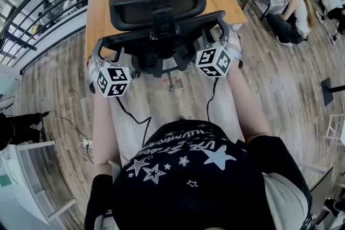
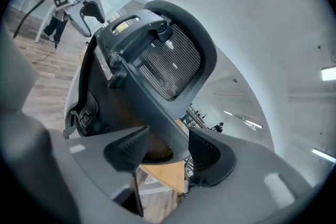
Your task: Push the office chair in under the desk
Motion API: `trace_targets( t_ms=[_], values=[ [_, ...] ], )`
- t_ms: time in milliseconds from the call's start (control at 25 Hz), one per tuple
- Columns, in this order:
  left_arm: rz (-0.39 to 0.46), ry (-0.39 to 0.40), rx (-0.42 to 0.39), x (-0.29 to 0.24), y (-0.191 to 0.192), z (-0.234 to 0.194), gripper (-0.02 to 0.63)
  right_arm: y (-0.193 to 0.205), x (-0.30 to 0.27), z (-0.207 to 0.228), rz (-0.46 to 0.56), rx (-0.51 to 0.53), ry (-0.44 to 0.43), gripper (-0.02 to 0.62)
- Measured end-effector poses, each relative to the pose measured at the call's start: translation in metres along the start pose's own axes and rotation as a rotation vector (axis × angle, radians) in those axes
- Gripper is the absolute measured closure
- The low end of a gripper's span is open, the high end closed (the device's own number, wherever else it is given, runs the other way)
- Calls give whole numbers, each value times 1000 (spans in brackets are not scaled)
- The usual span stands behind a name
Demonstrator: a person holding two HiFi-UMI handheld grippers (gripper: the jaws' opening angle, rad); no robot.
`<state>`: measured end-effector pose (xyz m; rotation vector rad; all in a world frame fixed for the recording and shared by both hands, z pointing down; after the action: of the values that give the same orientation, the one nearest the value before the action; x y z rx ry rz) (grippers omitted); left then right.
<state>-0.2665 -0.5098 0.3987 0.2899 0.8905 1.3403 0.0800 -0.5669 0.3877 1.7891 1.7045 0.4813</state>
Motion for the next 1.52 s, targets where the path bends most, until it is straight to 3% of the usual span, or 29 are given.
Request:
trace_targets(
  t_ms=[200,360,640,840,920,1200,1520],
  values=[
    [33,-15,92,26,6,3,287,-11,25,-5,15,-56,-7,371],
    [47,36,162,40,11,14,295,-12,41,-13,9,-75,-24,390],
    [69,116,239,67,16,37,402,-18,71,-22,-3,-162,-54,462],
    [108,129,280,92,16,54,509,-20,98,-27,0,-215,-41,554],
    [106,150,290,101,18,62,514,-21,109,-29,1,-233,-43,589],
    [98,182,332,134,28,76,570,-22,141,-42,-23,-341,-128,592],
    [97,203,359,166,37,89,587,-25,177,-58,-30,-384,-216,594]
  ],
)
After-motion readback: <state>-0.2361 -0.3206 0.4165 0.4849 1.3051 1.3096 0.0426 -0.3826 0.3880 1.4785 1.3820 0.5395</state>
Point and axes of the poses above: the fingertips, and each gripper's own axes: x backward along the fingers, z to its right, y out of its underside, the point moved 5 cm from there along x, backward along the fingers, and after that the axes turned 5 degrees about y, right-handed, at the moved point
